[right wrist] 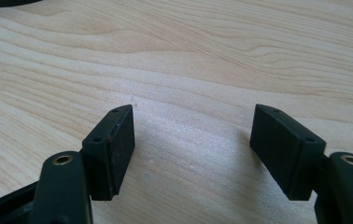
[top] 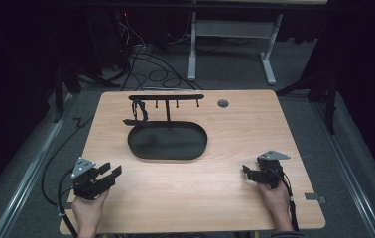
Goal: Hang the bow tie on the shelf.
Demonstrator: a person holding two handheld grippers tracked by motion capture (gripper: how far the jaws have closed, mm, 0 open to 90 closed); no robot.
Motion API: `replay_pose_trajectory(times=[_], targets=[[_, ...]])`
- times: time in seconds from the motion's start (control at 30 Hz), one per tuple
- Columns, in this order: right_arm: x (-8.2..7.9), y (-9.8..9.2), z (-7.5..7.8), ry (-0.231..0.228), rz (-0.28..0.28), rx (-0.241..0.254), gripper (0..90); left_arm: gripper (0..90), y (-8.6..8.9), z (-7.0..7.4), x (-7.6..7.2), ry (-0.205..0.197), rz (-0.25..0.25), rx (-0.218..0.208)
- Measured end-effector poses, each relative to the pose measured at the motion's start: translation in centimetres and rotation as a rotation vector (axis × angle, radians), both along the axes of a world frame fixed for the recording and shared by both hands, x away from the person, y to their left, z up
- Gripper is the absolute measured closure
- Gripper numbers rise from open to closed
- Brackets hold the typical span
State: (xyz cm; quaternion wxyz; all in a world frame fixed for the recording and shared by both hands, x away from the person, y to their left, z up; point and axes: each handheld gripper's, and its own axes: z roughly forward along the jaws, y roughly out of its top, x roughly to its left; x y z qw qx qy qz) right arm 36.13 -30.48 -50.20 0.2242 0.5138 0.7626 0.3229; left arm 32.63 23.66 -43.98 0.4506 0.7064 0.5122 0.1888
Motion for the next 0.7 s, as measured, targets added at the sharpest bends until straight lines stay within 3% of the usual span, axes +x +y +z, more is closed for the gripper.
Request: replay_pose_trajectory(times=[0.43, 0.7], targets=[[0.0, 0.0, 0.0, 0.0, 0.0, 0.0, 32.2, 50.2, -1.3, -1.8, 0.5, 0.032, -0.018, 0.007], [0.0, 0.0, 0.0, 0.0, 0.0, 0.0, 32.2, 50.0, -1.9, -3.0, 1.1, 0.064, -0.038, -0.034]])
